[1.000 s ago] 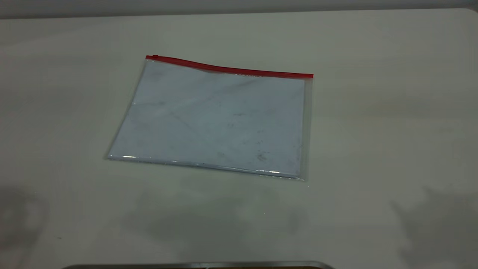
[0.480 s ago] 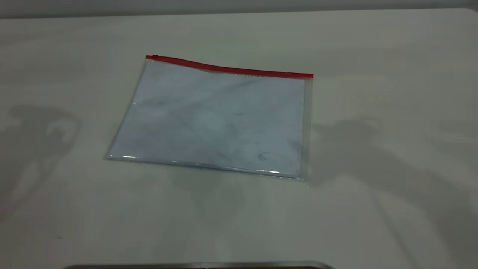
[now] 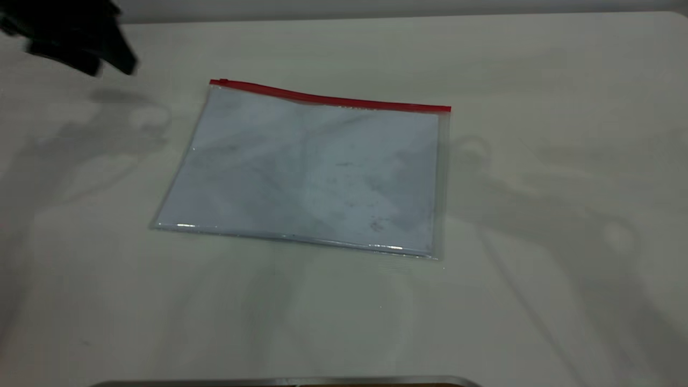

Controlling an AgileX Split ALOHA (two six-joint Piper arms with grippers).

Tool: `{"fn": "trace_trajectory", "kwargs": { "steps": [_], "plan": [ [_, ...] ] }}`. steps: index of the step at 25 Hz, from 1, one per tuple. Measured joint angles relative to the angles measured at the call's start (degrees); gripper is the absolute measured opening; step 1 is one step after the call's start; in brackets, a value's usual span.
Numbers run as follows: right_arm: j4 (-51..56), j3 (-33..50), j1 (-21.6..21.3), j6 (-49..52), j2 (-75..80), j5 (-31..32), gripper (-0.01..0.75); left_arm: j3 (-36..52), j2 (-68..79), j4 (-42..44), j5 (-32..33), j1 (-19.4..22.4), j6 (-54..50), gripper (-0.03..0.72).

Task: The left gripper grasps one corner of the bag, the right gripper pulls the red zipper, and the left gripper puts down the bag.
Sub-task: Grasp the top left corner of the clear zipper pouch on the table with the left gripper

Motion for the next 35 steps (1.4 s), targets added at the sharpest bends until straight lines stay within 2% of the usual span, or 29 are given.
{"fn": "trace_trajectory", "kwargs": {
  "steps": [3, 7, 15, 20, 27, 30, 35],
  "plan": [
    [0.1, 0.0, 0.0, 0.0, 0.2, 0.0, 0.589, -6.4, 6.8, -9.4, 4.5, 0.0, 9.9, 0.590],
    [0.1, 0.0, 0.0, 0.0, 0.3, 0.0, 0.589, -14.6, 14.7, -17.2, 8.4, 0.0, 15.0, 0.590],
    [0.1, -0.1, 0.0, 0.0, 0.3, 0.0, 0.589, -25.2, 24.9, -20.1, 16.3, 0.0, 15.7, 0.590],
    [0.2, -0.1, 0.0, 0.0, 0.3, 0.0, 0.589, -26.4, 26.5, -23.7, 18.9, 0.0, 16.1, 0.590],
    [0.9, -0.1, 0.0, 0.0, 0.3, 0.0, 0.589, -26.4, 26.9, -24.3, 23.6, -0.5, 17.3, 0.586],
    [1.0, -0.1, 0.0, 0.0, 0.3, 0.0, 0.589, -26.4, 26.9, -24.3, 24.7, -0.6, 17.4, 0.553],
    [1.1, -0.1, 0.0, 0.0, 0.3, -0.2, 0.589, -26.4, 26.9, -25.3, 24.7, -1.3, 19.0, 0.430]
  ]
}}
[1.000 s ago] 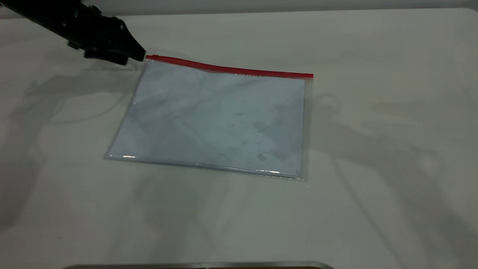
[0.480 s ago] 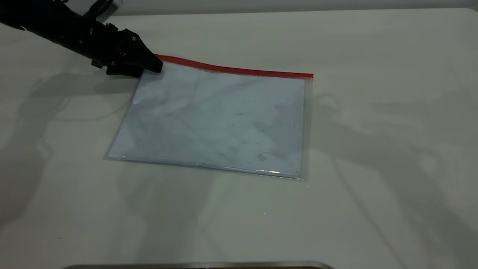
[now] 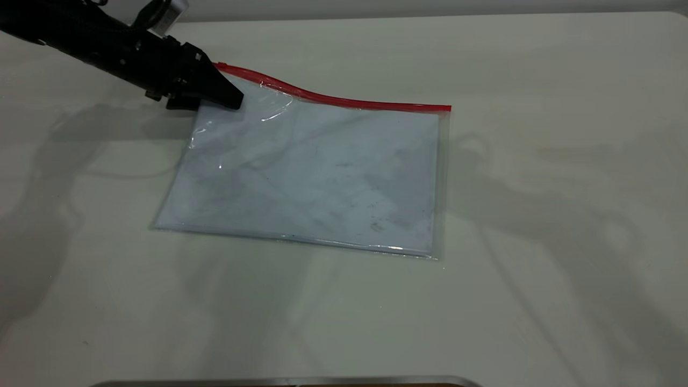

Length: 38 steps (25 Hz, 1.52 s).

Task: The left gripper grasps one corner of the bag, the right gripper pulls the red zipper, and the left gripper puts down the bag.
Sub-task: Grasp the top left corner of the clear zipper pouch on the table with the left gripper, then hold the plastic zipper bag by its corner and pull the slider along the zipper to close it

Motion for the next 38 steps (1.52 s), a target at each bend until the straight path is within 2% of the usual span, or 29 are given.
{"fn": "trace_trajectory", "kwargs": {
  "steps": [2, 8, 17, 23, 29, 38],
  "plan": [
    [0.0, 0.0, 0.0, 0.0, 0.0, -0.3, 0.589, 0.0, 0.0, -0.3, 0.0, -0.1, 0.8, 0.356],
    [-2.1, -1.1, 0.0, 0.2, 0.7, -0.2, 0.589, 0.0, 0.0, -0.3, 0.2, -0.1, 2.4, 0.062],
    [-4.8, -12.5, -0.7, -0.8, 12.7, -2.8, 0.589, 0.0, -3.6, -0.2, 3.2, -1.3, 19.6, 0.053],
    [-5.0, -20.1, -1.5, -2.4, 17.7, -1.1, 0.589, 0.0, -5.4, 0.0, 3.3, -5.5, 30.8, 0.073],
    [-4.9, -21.2, -1.7, -6.7, 18.6, 1.0, 0.567, 0.0, -5.4, -0.8, 3.3, -9.7, 41.5, 0.077],
    [-0.5, -21.2, -1.8, -11.0, 20.7, 2.8, 0.548, 0.0, -5.4, -9.9, 3.6, -10.8, 43.6, 0.077]
  ]
}}
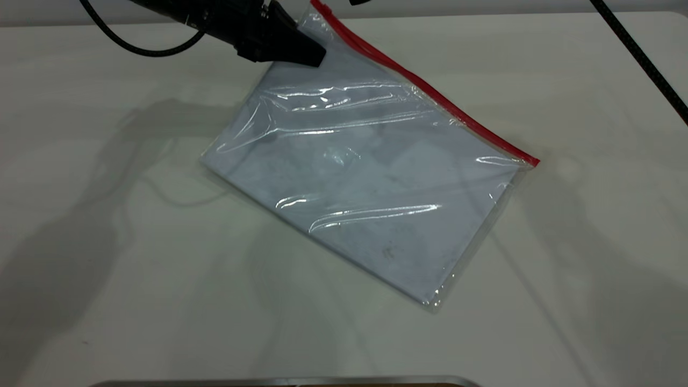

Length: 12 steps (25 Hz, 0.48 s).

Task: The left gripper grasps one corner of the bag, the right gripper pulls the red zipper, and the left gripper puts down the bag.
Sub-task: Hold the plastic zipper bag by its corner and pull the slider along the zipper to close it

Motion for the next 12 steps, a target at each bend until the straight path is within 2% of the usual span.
{"fn": "trace_trajectory", "kwargs": {
  "steps": [5, 12],
  "plan": [
    [3.6, 0.0, 0.0, -5.0, 0.4, 0.0, 0.547, 0.0, 0.0, -0.2, 0.1, 0.0, 0.5, 0.077],
    [15.3, -0.1, 0.0, -15.3, 3.2, 1.5, 0.547, 0.0, 0.0, -0.3, 1.6, -0.9, 0.6, 0.077]
  ]
}}
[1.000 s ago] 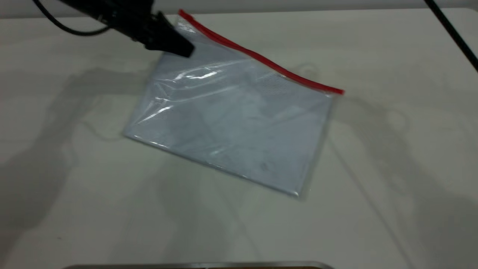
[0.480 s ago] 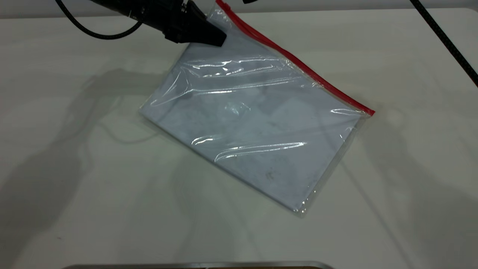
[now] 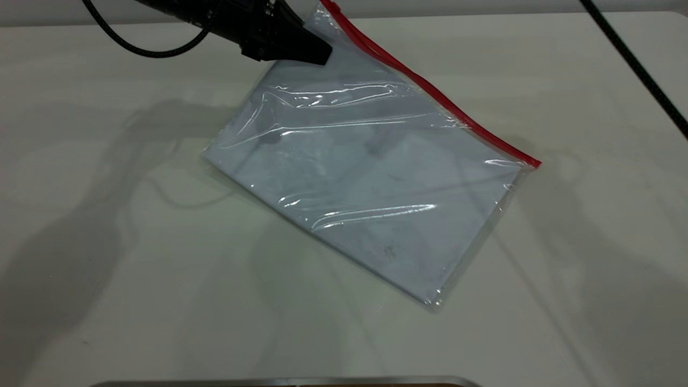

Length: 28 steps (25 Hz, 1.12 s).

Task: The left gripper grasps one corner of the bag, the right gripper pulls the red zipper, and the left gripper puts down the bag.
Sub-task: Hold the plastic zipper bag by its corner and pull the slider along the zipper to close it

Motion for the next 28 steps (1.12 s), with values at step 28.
{"fn": "trace_trajectory", "kwargs": {
  "steps": [28],
  "plan": [
    [4.7, -1.6, 0.0, -2.8, 7.1, 6.0, 0.318, 0.0, 0.0, -0.4, 0.8, -0.8, -0.4, 0.077]
  ]
}}
